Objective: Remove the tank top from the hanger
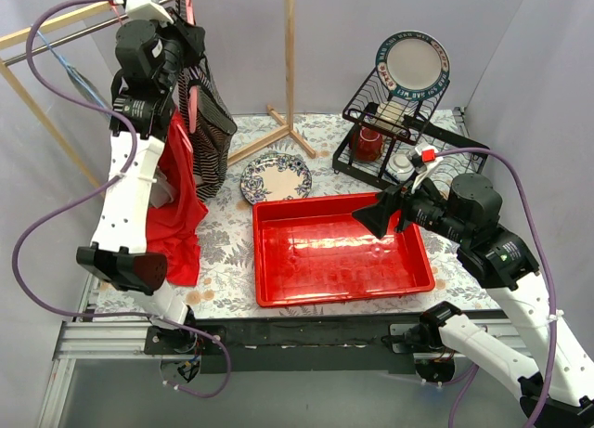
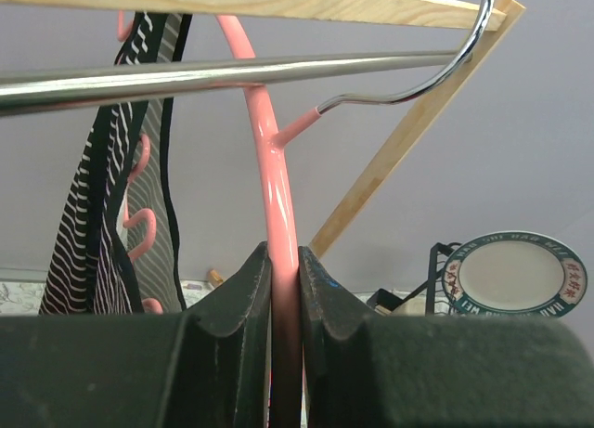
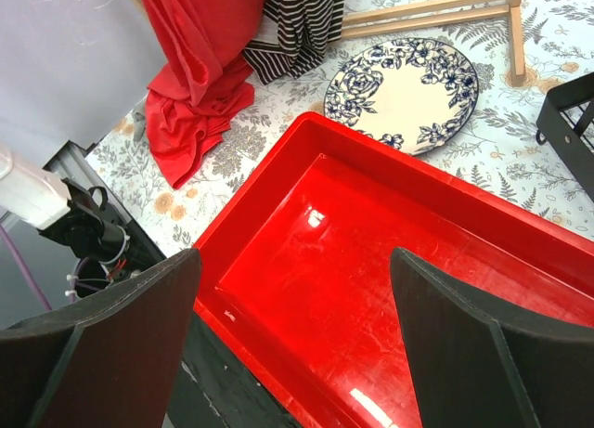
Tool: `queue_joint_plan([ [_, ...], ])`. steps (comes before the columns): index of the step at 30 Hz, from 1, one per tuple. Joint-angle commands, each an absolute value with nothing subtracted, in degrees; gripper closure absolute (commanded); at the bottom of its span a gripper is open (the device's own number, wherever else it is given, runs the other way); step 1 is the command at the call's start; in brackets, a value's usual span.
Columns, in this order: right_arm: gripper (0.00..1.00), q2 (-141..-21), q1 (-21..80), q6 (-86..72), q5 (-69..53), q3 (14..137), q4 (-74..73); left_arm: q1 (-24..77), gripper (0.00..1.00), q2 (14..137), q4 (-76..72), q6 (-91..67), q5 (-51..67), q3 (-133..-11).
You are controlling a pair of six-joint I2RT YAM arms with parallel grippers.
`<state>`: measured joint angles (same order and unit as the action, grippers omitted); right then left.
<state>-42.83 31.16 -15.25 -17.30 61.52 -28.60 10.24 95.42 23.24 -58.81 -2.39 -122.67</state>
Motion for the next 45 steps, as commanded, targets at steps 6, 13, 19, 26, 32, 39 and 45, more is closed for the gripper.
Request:
queue_joint_plan([
  [6, 0.09, -43.1, 31.2, -15.6, -18.3, 63.1, -26.7, 10.4, 1.0, 86.1, 19.2, -59.9, -4.1, -118.4],
  [13, 0.1, -42.7, 31.2, -16.4, -18.5, 62.9, -26.5, 10.3, 1.0, 86.6, 21.3, -60.0, -4.3, -120.0],
  [19, 0.1, -43.8, 31.2, -16.5, -18.9, 63.5, -26.4, 10.4, 1.0, 88.6, 23.3, -59.2, -5.6, -121.2],
  [26, 0.1, -46.1, 31.2, -16.7, -20.5, 64.9, -24.5, 10.4, 1.0, 85.3, 20.7, -60.0, -2.9, -115.5],
  [32, 0.1, -47.1, 31.2, -17.3, -22.0, 64.8, -23.2, 10.3, 1.0, 85.6, 23.7, -60.1, -4.0, -115.5],
  [39, 0.1, -47.5, 31.2, -17.3, -21.8, 65.1, -23.1, 10.3, 1.0, 84.5, 26.1, -60.1, 2.8, -114.7],
  [45, 0.1, -48.2, 31.2, -17.7, -22.1, 66.3, -22.1, 10.3, 1.0, 82.4, 31.4, -60.6, 10.9, -115.3],
])
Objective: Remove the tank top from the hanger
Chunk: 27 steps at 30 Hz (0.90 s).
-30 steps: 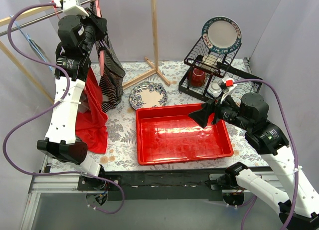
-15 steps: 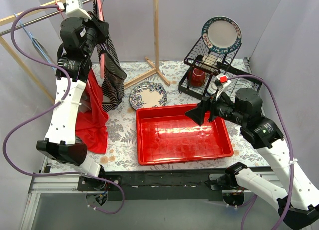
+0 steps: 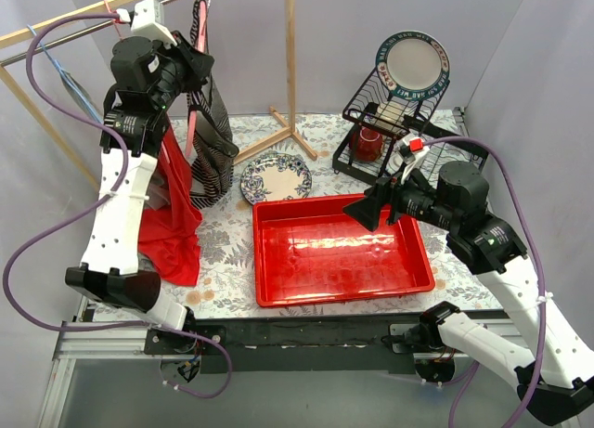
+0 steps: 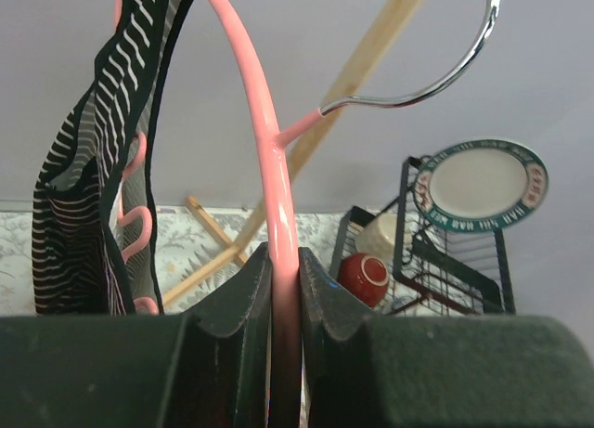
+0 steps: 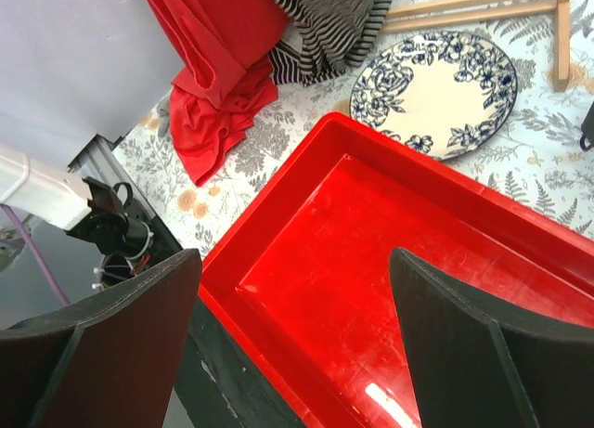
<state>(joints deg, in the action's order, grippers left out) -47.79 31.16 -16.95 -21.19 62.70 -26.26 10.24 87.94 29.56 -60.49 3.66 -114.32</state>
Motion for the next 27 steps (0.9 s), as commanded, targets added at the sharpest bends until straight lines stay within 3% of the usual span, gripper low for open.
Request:
queue_joint_plan([
  [1, 0.1, -48.6, 31.2, -17.7, -22.0, 66.6, -21.9, 10.4, 1.0, 82.0, 31.9, -60.6, 11.9, -115.4],
  [13, 0.15, -59.6, 31.2, -20.4, -19.0, 83.6, -13.2, 10.4, 1.0, 76.3, 28.5, -67.2, 34.9, -112.4],
  [23, 0.23, -70.7, 31.2, -24.6, -11.8, 96.0, -5.4, 10.4, 1.0, 67.9, 17.4, -75.7, 46.4, -102.6],
  [27, 0.22, -74.3, 31.9, -26.2, -9.6, 96.4, -0.5, 10.4, 1.0, 65.6, 15.1, -78.4, 49.8, -99.3],
])
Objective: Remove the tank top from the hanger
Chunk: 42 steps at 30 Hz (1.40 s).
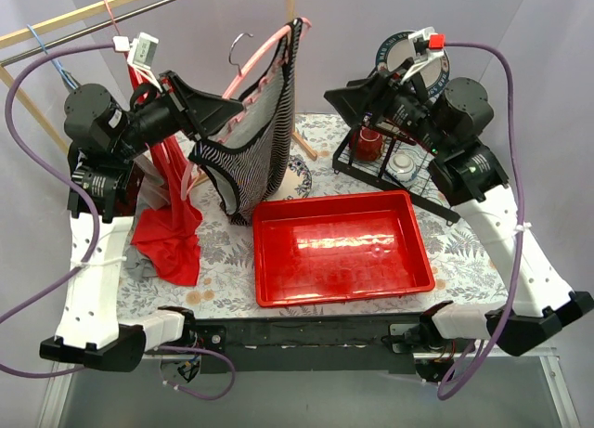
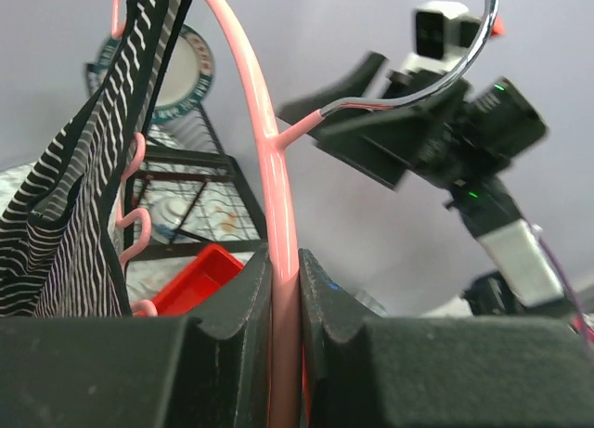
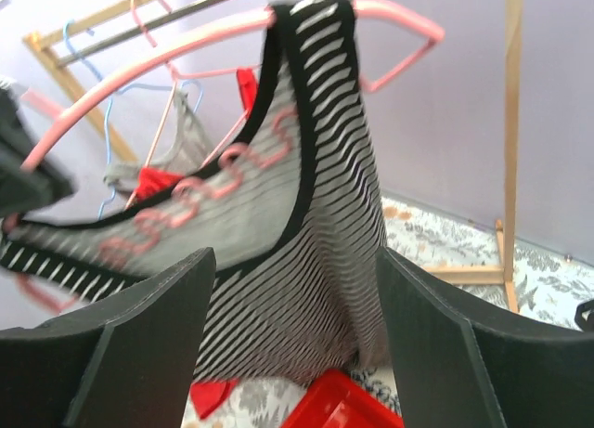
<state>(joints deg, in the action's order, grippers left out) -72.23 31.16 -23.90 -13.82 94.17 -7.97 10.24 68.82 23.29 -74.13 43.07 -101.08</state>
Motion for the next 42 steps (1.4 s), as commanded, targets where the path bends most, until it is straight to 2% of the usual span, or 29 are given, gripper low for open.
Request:
queue_joint_plan([
  [1, 0.21, -75.1, 32.2, -26.4, -8.7, 96.5, 1.3, 10.3, 1.0, 65.0, 14.9, -78.6, 50.1, -99.0],
  [9, 0.18, -83.7, 34.7, -25.5, -7.7, 103.8, 1.1, 10.4, 1.0, 63.5, 14.9, -78.3, 50.5, -96.5],
  [16, 0.19, -85.1, 36.0, -25.1, -4.8, 103.6, 1.9, 10.4, 1.0, 63.0, 15.1, -77.8, 51.1, -95.5],
  [18, 0.28, -84.9, 36.3, -24.9, -3.6, 103.4, 2.1, 10.3, 1.0, 62.7, 15.4, -77.5, 51.0, -95.4],
  [19, 0.34, -85.0, 36.3, -24.4, -2.4, 103.4, 2.2, 10.4, 1.0, 62.5, 15.4, -77.4, 51.1, -95.0],
  [20, 0.44, -85.1, 36.3, -24.3, -1.8, 103.5, 2.5, 10.4, 1.0, 62.2, 15.4, -77.4, 51.0, -94.7],
  [21, 0.48, -85.3, 36.3, -23.9, -1.1, 103.6, 2.8, 10.3, 1.0, 61.8, 15.4, -77.3, 51.1, -94.6],
  [23, 0.55, -86.2, 36.3, -22.9, -0.3, 104.6, 3.3, 10.4, 1.0, 61.3, 15.5, -77.5, 51.2, -93.9],
  [28, 0.61, -89.5, 36.3, -21.4, 1.4, 109.9, 1.4, 10.4, 1.0, 60.2, 15.5, -77.7, 51.7, -93.3],
  [31, 0.76, -90.6, 36.3, -21.5, 0.5, 111.3, 1.1, 10.3, 1.0, 59.8, 15.5, -77.6, 51.8, -93.1],
  [32, 0.87, -90.7, 36.3, -21.4, 0.9, 111.4, 1.1, 10.3, 1.0, 59.5, 15.6, -77.5, 51.9, -92.9],
  [34, 0.99, -90.3, 36.3, -20.7, 4.5, 111.2, 0.4, 10.4, 1.0, 59.2, 16.8, -76.3, 51.2, -93.2],
  [42, 0.99, -90.9, 35.6, -15.1, 16.5, 116.5, -1.7, 10.4, 1.0, 58.5, 19.9, -73.5, 49.7, -95.5],
])
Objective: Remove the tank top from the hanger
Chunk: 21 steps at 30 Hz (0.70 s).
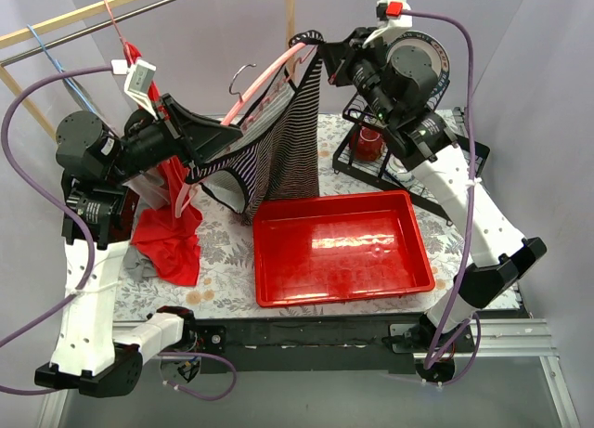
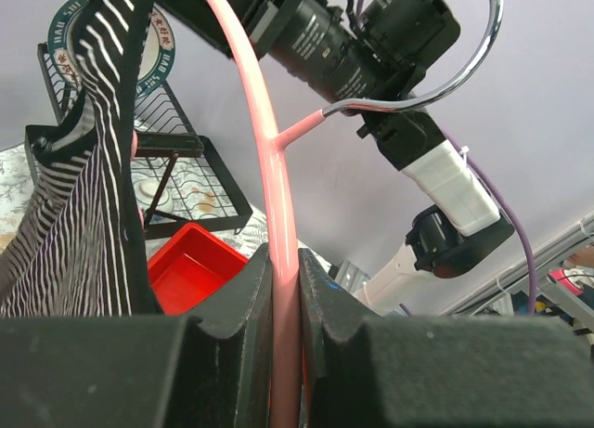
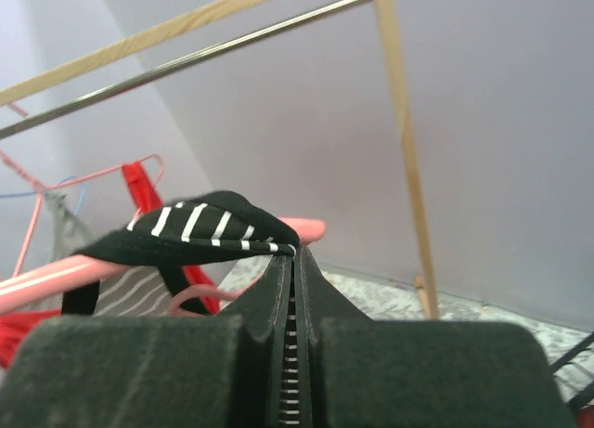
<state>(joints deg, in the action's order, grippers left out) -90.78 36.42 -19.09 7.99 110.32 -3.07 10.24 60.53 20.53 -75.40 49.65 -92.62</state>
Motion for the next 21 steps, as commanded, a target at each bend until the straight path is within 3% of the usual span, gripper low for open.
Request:
queue_joint_plan([
  [1, 0.99, -91.3, 35.5, -12.6, 17.3, 118.6, -2.3, 10.3, 1.0, 58.6, 20.2, -73.5, 50.1, -96.7],
  [6, 0.99, -93.6, 35.3, -8.9, 20.6, 122.7, -6.7, 10.4, 1.0, 58.2, 20.1, -73.7, 51.1, -98.3],
  [12, 0.99, -91.9, 35.2, -9.9, 16.7, 117.1, -7.6, 10.4, 1.0, 56.7, 12.5, -78.5, 51.8, -95.3],
  [21, 0.99, -85.7, 35.4, -16.5, -5.7, 111.5, -6.3, 10.4, 1.0, 58.2, -11.3, -91.2, 44.6, -92.5],
])
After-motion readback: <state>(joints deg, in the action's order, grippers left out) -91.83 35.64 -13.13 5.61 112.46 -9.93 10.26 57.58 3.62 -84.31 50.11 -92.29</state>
